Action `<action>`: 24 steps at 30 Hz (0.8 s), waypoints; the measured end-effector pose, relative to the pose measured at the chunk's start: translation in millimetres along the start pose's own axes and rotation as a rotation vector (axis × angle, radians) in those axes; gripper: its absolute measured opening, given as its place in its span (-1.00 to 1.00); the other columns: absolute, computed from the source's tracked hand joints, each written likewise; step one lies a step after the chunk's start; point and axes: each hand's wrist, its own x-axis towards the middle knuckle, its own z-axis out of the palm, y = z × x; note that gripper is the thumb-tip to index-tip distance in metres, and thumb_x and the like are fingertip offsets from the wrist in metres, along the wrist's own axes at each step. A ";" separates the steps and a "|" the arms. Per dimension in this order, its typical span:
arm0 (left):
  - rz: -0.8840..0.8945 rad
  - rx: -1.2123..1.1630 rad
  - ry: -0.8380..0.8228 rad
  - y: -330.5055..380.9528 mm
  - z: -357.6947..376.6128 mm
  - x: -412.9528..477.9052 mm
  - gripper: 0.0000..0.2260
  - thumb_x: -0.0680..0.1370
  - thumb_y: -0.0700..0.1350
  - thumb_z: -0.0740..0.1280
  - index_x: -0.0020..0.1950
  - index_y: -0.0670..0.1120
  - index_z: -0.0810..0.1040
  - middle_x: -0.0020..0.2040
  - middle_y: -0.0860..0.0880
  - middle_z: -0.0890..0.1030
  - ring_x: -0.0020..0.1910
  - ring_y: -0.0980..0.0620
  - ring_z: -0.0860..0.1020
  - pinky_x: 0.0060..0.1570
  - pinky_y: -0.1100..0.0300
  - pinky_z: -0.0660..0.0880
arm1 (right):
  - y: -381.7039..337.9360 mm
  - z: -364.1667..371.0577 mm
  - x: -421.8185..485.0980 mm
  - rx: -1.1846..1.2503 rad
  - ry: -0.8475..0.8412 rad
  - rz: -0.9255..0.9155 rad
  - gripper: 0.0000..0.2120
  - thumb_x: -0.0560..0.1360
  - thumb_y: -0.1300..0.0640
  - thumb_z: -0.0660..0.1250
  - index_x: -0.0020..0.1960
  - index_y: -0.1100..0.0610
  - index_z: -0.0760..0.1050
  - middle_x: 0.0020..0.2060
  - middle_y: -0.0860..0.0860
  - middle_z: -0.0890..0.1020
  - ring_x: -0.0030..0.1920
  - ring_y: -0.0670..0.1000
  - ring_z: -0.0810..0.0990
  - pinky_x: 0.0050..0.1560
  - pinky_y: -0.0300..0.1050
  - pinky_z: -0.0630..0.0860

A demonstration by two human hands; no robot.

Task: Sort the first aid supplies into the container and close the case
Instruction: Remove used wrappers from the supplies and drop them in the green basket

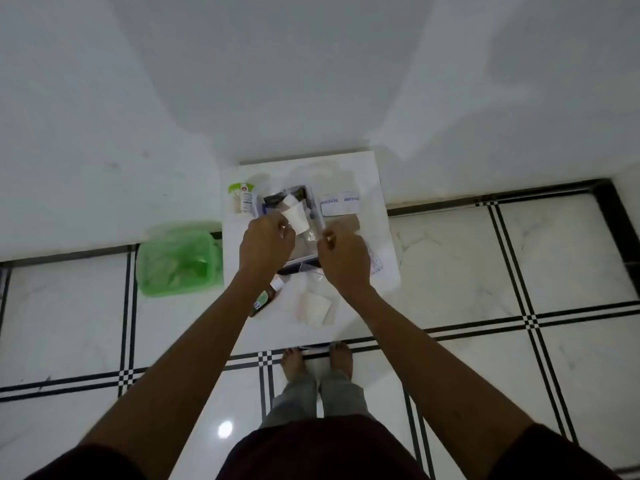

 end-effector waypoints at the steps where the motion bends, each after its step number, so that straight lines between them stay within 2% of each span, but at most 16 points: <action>1: -0.074 -0.045 0.003 -1.2 2.3 8.1 -0.84 0.46 -0.18 0.28 -0.13 -0.23 0.61 -0.19 -0.19 0.64 -0.22 -0.14 0.53 -0.24 0.17 0.35 | 4.4 1.8 2.2 0.012 -0.033 0.142 -0.88 0.51 0.15 0.29 -0.16 0.19 0.50 -0.32 0.06 0.56 -0.28 0.06 0.57 -0.31 -0.10 0.51; 3: -0.222 -0.043 -0.021 -4.0 7.9 23.5 -0.80 0.45 -0.18 0.26 -0.12 -0.28 0.59 -0.20 -0.22 0.61 -0.21 -0.14 0.49 -0.23 0.17 0.33 | 14.5 7.0 -0.1 -0.024 -0.136 0.434 -0.81 0.46 0.05 0.35 -0.13 0.19 0.48 -0.27 0.04 0.55 -0.22 0.08 0.55 -0.25 -0.15 0.42; 5: -0.288 -0.008 -0.069 -8.2 16.8 33.6 -0.77 0.45 -0.16 0.26 -0.06 -0.32 0.56 -0.11 -0.27 0.62 -0.13 -0.21 0.55 -0.20 0.14 0.39 | 28.5 16.7 -12.4 -0.064 -0.288 0.634 -0.66 0.41 0.00 0.42 0.05 0.20 0.47 -0.06 0.08 0.58 -0.03 0.14 0.56 -0.14 -0.12 0.41; 8: -0.253 0.051 -0.140 -11.3 32.0 41.5 -0.67 0.47 -0.16 0.29 0.18 -0.28 0.43 0.08 -0.27 0.56 0.05 -0.23 0.55 -0.12 0.10 0.40 | 41.6 34.6 -23.8 -0.106 -0.306 0.787 -0.30 0.36 0.04 0.50 0.36 0.21 0.25 0.26 0.16 0.45 0.26 0.20 0.44 0.10 0.04 0.48; 10: -0.168 0.071 -0.162 -13.8 44.3 46.7 -0.51 0.47 -0.16 0.34 0.35 -0.24 0.29 0.19 -0.25 0.50 0.15 -0.23 0.50 -0.05 0.07 0.41 | 49.5 50.0 -27.0 -0.107 -0.320 0.816 -0.16 0.34 0.03 0.53 0.43 0.20 0.13 0.32 0.17 0.39 0.30 0.22 0.40 0.18 0.09 0.46; 11: -0.122 0.105 -0.169 -16.3 50.9 50.1 -0.43 0.46 -0.14 0.36 0.40 -0.23 0.24 0.23 -0.25 0.47 0.18 -0.23 0.48 0.01 0.04 0.43 | 53.2 57.9 -27.1 -0.118 -0.317 0.815 -0.17 0.35 0.05 0.53 0.43 0.19 0.12 0.31 0.16 0.40 0.29 0.21 0.41 0.19 0.09 0.47; 13: -0.080 0.200 -0.198 -19.2 58.9 53.8 -0.35 0.46 -0.08 0.39 0.44 -0.23 0.18 0.27 -0.25 0.43 0.23 -0.22 0.45 0.08 -0.01 0.44 | 59.4 70.3 -27.7 -0.144 -0.279 0.807 -0.31 0.38 0.14 0.49 0.38 0.16 0.20 0.25 0.14 0.47 0.23 0.20 0.49 0.16 0.11 0.51; 16: -0.104 0.220 -0.216 -18.0 61.8 64.1 -0.36 0.43 -0.10 0.45 0.41 -0.18 0.22 0.31 -0.19 0.37 0.30 -0.16 0.37 0.00 -0.01 0.46 | 61.7 75.6 -21.4 -0.064 -0.267 0.839 -0.57 0.40 0.19 0.42 0.23 0.19 0.42 0.13 0.14 0.58 0.11 0.18 0.58 0.06 0.05 0.56; 18: -0.100 0.261 -0.205 -14.5 57.1 70.2 -0.48 0.44 -0.14 0.44 0.34 -0.16 0.34 0.29 -0.15 0.38 0.28 -0.14 0.38 -0.04 -0.02 0.46 | 60.9 72.3 -18.4 -0.010 -0.256 0.825 -0.72 0.40 0.20 0.37 0.09 0.23 0.50 0.05 0.14 0.61 0.02 0.18 0.60 -0.03 0.02 0.57; 21: -0.101 0.215 -0.109 -9.4 45.4 74.7 -0.76 0.50 -0.23 0.32 0.17 -0.20 0.52 0.18 -0.16 0.45 0.14 -0.15 0.49 -0.13 0.01 0.45 | 56.4 60.5 -18.9 0.069 -0.273 0.788 -0.84 0.39 0.18 0.36 -0.10 0.25 0.47 0.00 0.17 0.61 -0.09 0.16 0.58 -0.15 -0.06 0.52; 24: -0.162 0.038 -0.026 -8.9 29.6 75.2 -0.85 0.49 -0.25 0.27 -0.02 -0.20 0.61 0.05 -0.15 0.52 0.01 -0.13 0.55 -0.18 0.05 0.45 | 46.5 43.1 -19.4 0.146 -0.337 0.767 -0.80 0.38 0.17 0.40 -0.32 0.17 0.40 -0.18 0.16 0.62 -0.18 0.16 0.61 -0.14 0.01 0.61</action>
